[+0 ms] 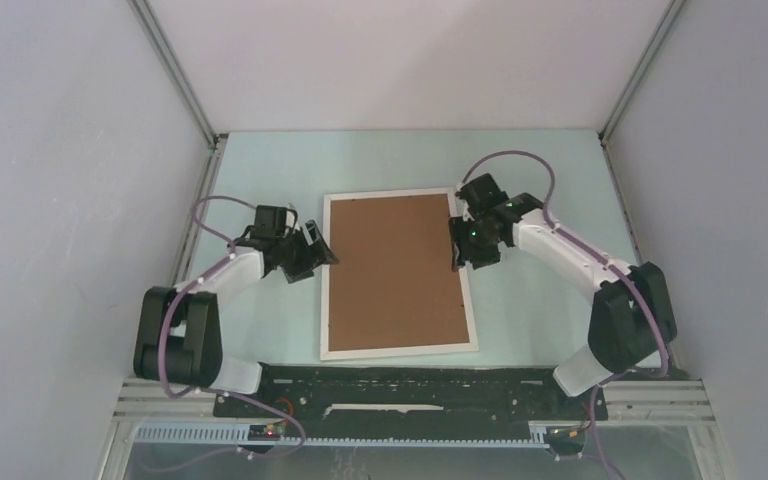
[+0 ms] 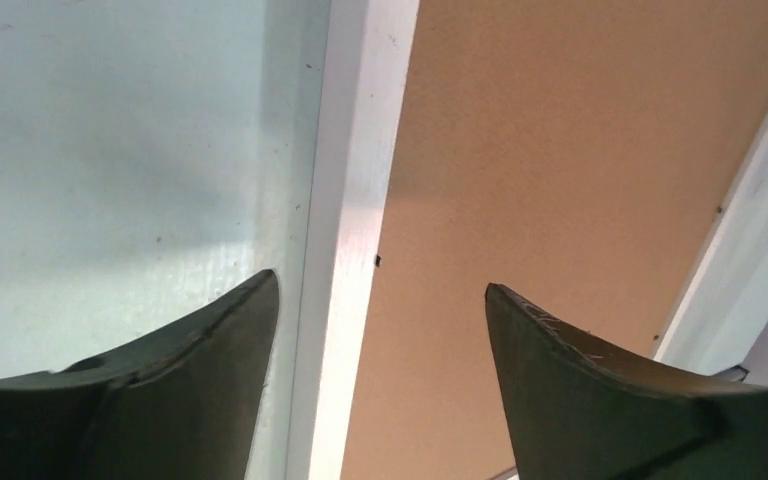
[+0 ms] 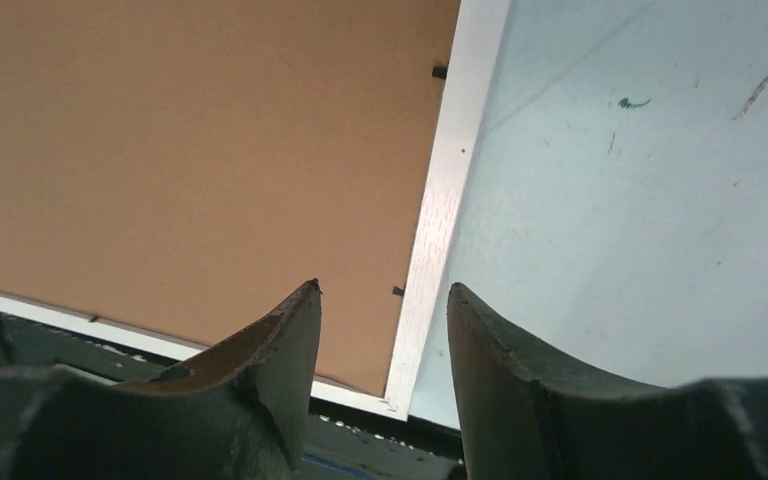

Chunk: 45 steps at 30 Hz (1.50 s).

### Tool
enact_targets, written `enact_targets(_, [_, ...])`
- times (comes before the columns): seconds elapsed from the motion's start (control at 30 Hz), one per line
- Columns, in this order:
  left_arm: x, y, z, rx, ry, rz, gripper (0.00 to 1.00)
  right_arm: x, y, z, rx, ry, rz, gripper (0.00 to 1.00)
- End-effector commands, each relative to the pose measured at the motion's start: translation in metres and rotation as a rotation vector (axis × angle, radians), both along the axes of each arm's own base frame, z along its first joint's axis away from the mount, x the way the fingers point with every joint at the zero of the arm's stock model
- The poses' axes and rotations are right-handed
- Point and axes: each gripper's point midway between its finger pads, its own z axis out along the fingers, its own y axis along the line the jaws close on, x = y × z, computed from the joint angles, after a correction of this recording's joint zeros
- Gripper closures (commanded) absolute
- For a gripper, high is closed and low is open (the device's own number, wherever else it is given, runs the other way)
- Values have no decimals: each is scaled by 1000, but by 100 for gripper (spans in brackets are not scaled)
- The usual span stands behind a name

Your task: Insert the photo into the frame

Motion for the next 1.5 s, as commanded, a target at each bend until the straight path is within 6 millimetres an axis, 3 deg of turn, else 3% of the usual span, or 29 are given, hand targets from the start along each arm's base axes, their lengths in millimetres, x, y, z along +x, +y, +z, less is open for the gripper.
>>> enact_targets(0.0, [-8, 16, 16, 85, -64, 4, 14, 12, 17, -16, 159, 9, -3, 43])
enact_targets(0.13, [-19, 14, -6, 44, -17, 62, 7, 22, 18, -39, 149, 34, -24, 45])
enact_targets(0.3, [-21, 4, -22, -23, 10, 82, 7, 36, -1, -68, 48, 44, -77, 53])
enact_targets(0.43, [-20, 3, -21, -30, 4, 72, 9, 41, -15, -75, -40, 27, -76, 59])
enact_targets(0.6, [-21, 3, -25, -26, 13, 66, 12, 45, -31, -65, -20, -5, -110, 54])
enact_targets(0.87, [-4, -9, -15, -64, -3, 13, 22, 27, -29, -67, 53, 43, -106, 56])
enact_targets(0.97, [8, -27, -4, -122, -25, -45, 22, 19, -30, -77, 61, 66, -113, 63])
enact_targets(1.13, [30, -54, 21, -148, -87, -115, 15, 22, -49, -87, 80, 76, -188, 77])
enact_targets(1.23, [38, -45, 34, -103, -118, -116, 11, 23, -61, -88, 101, 70, -236, 84])
enact_targets(1.33, [39, -18, 35, -32, -108, -76, 10, 22, -66, -87, 140, 69, -270, 90])
enact_targets(1.47, [37, 6, 28, -87, -75, -48, 21, 21, -63, -86, 184, 76, -263, 91])
